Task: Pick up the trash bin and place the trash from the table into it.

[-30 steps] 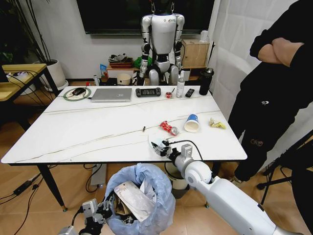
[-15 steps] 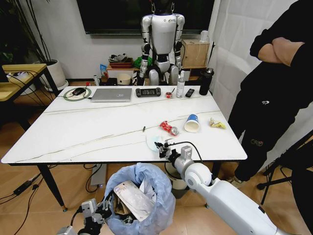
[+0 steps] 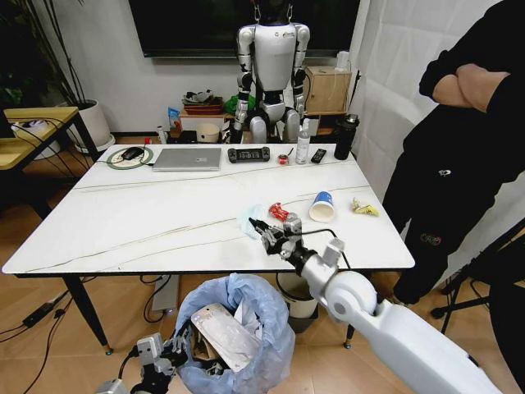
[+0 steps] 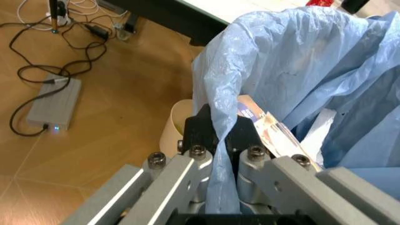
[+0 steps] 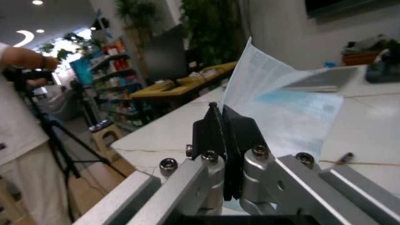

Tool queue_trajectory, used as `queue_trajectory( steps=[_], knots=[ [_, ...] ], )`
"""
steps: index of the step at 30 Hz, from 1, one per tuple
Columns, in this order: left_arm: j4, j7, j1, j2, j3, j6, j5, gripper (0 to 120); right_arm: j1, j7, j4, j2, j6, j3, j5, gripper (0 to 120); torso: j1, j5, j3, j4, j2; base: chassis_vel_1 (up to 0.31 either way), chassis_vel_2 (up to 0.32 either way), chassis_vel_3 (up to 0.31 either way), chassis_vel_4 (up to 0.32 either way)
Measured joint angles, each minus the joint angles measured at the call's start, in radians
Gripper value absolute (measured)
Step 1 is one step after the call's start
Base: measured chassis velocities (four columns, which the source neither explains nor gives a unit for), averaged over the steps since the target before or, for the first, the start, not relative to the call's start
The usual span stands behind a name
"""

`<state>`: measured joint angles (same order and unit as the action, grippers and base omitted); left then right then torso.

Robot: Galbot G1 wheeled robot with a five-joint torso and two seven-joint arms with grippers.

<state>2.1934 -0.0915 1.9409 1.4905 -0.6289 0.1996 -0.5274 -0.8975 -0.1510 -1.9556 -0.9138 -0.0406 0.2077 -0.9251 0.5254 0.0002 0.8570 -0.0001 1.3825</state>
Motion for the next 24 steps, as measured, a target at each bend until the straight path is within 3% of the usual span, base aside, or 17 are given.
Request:
queue_trajectory(
  steps=[8,19,24],
  knots=[
    [-0.003,0.000,-0.004,0.003,0.004,0.000,0.000,0,-0.110,-0.090,-0.167,0.074,-0.046,0.077,0.041,0,0.000,-0.0001,0.000,0.0001,0.000,0.000,0.000,0.000,0.000],
    [0.003,0.000,-0.004,0.005,0.005,0.000,0.000,0,-0.222,-0.127,-0.182,0.131,-0.060,0.112,0.196,0,0.000,-0.0002,0.000,0.0001,0.000,0.000,0.000,0.000,0.000],
    [-0.002,0.001,-0.006,0.008,0.013,0.001,0.003,0,-0.252,-0.119,-0.149,0.132,-0.068,0.085,0.234,22,0.000,-0.0001,0.000,0.0002,0.000,0.000,0.000,0.000,0.000]
  ],
)
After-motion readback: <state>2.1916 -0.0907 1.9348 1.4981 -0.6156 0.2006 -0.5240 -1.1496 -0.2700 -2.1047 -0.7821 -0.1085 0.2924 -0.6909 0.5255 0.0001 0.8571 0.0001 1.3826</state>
